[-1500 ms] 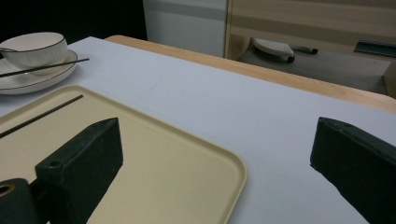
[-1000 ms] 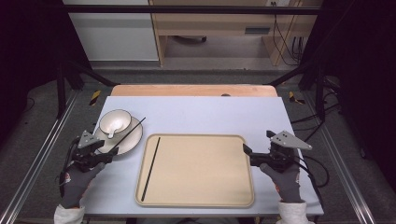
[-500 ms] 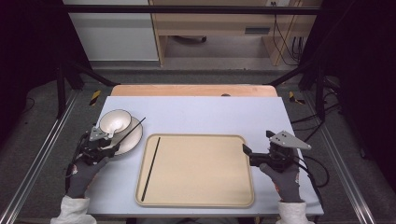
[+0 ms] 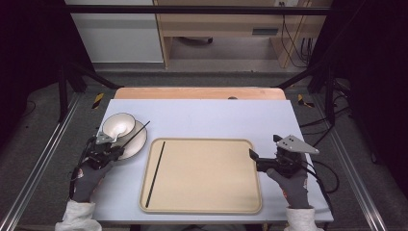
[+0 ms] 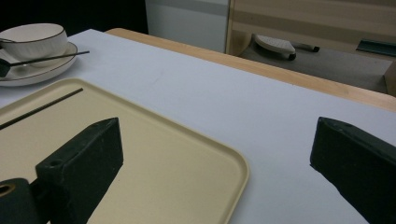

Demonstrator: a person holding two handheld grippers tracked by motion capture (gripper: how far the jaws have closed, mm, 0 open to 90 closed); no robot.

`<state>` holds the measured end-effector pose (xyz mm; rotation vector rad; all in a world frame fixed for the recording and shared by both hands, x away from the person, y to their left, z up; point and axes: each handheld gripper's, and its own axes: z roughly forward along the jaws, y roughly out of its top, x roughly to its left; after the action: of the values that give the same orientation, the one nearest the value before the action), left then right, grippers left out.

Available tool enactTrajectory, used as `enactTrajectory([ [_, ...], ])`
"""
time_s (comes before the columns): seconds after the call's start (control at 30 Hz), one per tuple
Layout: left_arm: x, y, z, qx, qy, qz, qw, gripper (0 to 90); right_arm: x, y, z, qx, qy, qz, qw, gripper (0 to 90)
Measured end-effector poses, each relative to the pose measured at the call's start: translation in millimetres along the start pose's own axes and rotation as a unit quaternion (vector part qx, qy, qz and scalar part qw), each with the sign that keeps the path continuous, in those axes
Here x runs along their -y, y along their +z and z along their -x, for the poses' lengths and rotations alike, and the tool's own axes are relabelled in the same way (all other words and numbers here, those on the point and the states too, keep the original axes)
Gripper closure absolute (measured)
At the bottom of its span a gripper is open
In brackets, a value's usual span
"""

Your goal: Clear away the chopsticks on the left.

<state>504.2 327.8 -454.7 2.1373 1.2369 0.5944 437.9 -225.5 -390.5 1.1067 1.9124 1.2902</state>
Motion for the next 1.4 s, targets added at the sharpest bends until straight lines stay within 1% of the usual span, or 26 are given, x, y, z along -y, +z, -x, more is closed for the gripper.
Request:
enactTrajectory([
  [0.13,-0.1,0.2,1.3,0.003,0.002,0.002,1.0000,82.1,0.5,0.8,-0.7,-0.001,0.000,-0.004,1.0000,2.6],
  [0.2,-0.1,-0.1,1.4,0.003,0.002,0.002,1.0000,83.2,0.6,1.0,-0.9,-0.001,0.000,-0.004,1.0000,2.6],
  [0.23,0.0,0.2,1.7,0.005,-0.002,0.005,1.0000,83.7,0.6,1.0,-0.9,-0.001,0.000,-0.004,1.0000,2.6],
  [0.33,0.0,-0.3,2.1,0.009,0.001,0.003,1.0000,84.6,0.6,0.8,-0.8,-0.001,-0.001,-0.004,1.0000,2.6],
  [0.5,0.3,-1.2,3.9,0.009,-0.009,0.004,0.9999,84.9,0.8,1.2,-1.1,-0.001,-0.002,-0.004,1.0000,2.5],
  [0.57,0.2,-3.1,4.8,0.009,-0.011,0.008,0.9999,84.9,0.7,1.0,-1.1,-0.001,-0.003,-0.004,1.0000,2.5],
  [0.6,-0.1,-4.4,4.8,0.011,-0.008,0.009,0.9999,84.9,0.7,0.8,-0.9,-0.001,-0.003,-0.004,1.0000,2.5],
  [0.63,-0.3,-5.2,6.3,0.011,-0.012,0.013,0.9998,85.0,0.6,0.5,-0.8,-0.001,-0.002,-0.004,1.0000,2.5],
  [0.7,-1.3,-7.3,8.1,0.014,-0.012,0.016,0.9997,85.0,0.4,0.1,-0.6,-0.001,-0.002,-0.003,1.0000,2.5],
  [0.77,-3.1,-9.3,12.5,0.014,-0.015,0.022,0.9996,85.0,0.5,0.1,-0.5,0.000,-0.002,-0.003,1.0000,2.4],
  [0.83,-4.6,-11.4,15.3,0.012,-0.010,0.023,0.9996,85.0,0.5,0.1,-0.6,0.000,-0.003,-0.003,1.0000,2.4],
  [0.9,-6.0,-14.0,19.4,0.012,-0.012,0.028,0.9995,85.0,0.4,-0.1,-0.6,0.000,-0.002,-0.003,1.0000,2.4],
  [0.97,-7.1,-17.0,23.9,0.009,-0.016,0.037,0.9991,85.0,0.2,-0.7,-0.2,0.000,-0.003,-0.001,1.0000,2.3],
  [1.0,-7.5,-19.3,25.5,0.007,-0.013,0.037,0.9992,85.0,0.1,-1.2,-0.1,-0.001,-0.003,-0.001,1.0000,2.3],
  [1.03,-7.8,-21.0,27.3,0.006,-0.015,0.041,0.9990,85.0,-0.1,-1.5,-0.1,-0.001,-0.001,0.000,1.0000,2.3],
  [1.07,-7.9,-22.5,29.7,0.005,-0.020,0.045,0.9988,85.0,-0.2,-1.6,0.2,-0.001,-0.002,0.001,1.0000,2.3],
  [1.1,-7.8,-24.8,32.0,0.003,-0.018,0.046,0.9988,85.0,-0.2,-1.8,0.2,-0.001,-0.001,0.001,1.0000,2.3],
  [1.23,-7.0,-30.4,40.6,0.000,-0.030,0.054,0.9981,85.1,-0.1,-1.7,-0.1,-0.001,-0.002,0.000,1.0000,2.3],
  [1.27,-7.0,-31.0,43.6,0.000,-0.038,0.059,0.9975,85.1,0.0,-1.5,-0.1,-0.001,-0.002,-0.001,1.0000,2.2],
  [1.4,-8.1,-34.7,50.6,-0.003,-0.037,0.060,0.9975,85.1,0.1,-1.3,-0.6,-0.002,-0.002,-0.001,1.0000,2.3],
])
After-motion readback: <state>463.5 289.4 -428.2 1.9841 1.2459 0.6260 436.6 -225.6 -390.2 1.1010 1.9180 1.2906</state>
